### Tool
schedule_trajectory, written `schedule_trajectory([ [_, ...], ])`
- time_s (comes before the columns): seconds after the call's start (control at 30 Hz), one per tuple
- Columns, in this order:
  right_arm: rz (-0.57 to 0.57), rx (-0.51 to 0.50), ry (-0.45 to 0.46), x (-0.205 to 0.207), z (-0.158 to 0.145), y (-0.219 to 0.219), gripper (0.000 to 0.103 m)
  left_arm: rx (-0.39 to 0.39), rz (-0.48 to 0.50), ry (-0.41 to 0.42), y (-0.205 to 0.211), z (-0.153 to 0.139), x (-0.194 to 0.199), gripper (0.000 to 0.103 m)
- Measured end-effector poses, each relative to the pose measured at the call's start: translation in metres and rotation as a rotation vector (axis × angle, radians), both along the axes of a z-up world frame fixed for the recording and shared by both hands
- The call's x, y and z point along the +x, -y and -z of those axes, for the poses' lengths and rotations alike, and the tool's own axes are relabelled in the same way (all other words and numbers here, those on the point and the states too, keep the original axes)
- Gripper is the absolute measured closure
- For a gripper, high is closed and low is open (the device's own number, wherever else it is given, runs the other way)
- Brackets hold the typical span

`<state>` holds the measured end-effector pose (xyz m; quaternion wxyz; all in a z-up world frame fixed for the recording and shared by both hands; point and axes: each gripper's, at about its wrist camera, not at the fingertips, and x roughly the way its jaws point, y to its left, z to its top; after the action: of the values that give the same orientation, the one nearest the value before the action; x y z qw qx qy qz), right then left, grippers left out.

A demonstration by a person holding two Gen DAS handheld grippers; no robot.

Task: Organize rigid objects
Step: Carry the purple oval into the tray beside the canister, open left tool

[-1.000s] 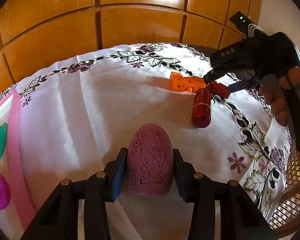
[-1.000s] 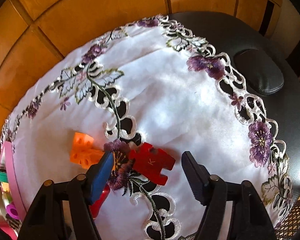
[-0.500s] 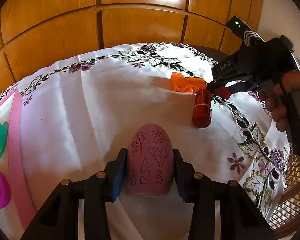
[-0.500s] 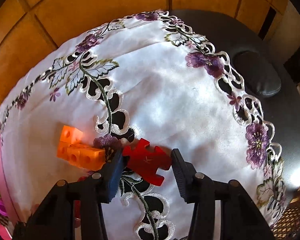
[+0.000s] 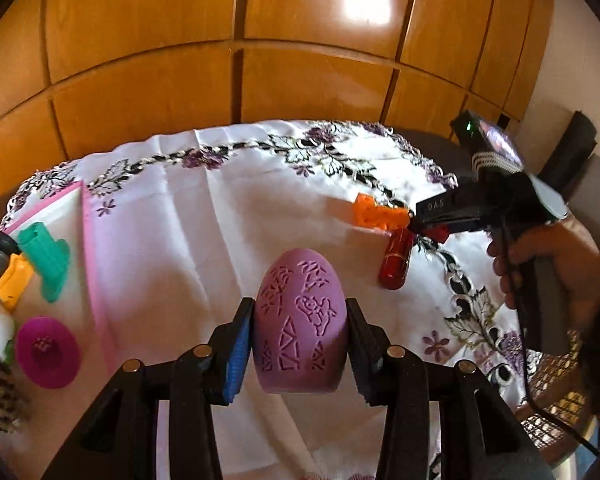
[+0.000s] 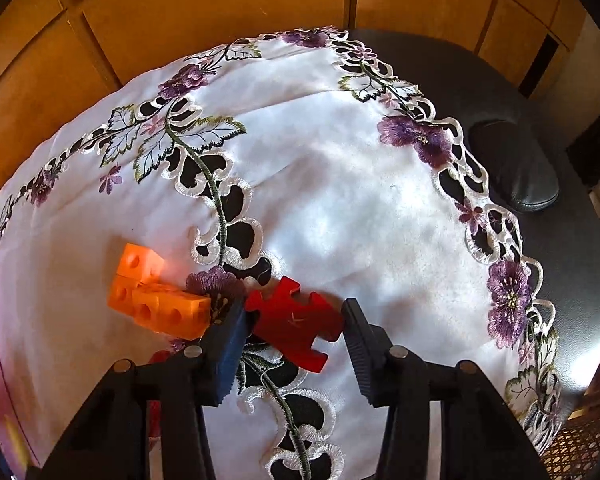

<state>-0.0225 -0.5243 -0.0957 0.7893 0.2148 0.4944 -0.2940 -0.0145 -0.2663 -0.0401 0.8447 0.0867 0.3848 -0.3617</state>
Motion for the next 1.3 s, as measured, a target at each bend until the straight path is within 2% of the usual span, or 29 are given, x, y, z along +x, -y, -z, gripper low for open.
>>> schedule_trajectory([
  [0.43, -0.025, -0.036, -0.016, 0.003, 0.0, -0.004, 0.055, -0.041, -0.103, -0.016, -0.043, -0.025, 0.01, 0.059],
  [0.8, -0.043, -0.064, -0.025, 0.004, -0.001, -0.007, 0.056, -0.055, -0.215, -0.034, -0.084, -0.025, 0.024, 0.059],
  [1.1, -0.043, -0.06, -0.024, 0.004, -0.001, -0.007, 0.056, -0.132, -0.375, -0.105, -0.157, -0.028, 0.056, 0.059],
  [1.3, -0.047, -0.056, -0.024, 0.004, -0.001, -0.007, 0.056, -0.171, -0.473, -0.168, -0.204, -0.018, 0.073, 0.059],
])
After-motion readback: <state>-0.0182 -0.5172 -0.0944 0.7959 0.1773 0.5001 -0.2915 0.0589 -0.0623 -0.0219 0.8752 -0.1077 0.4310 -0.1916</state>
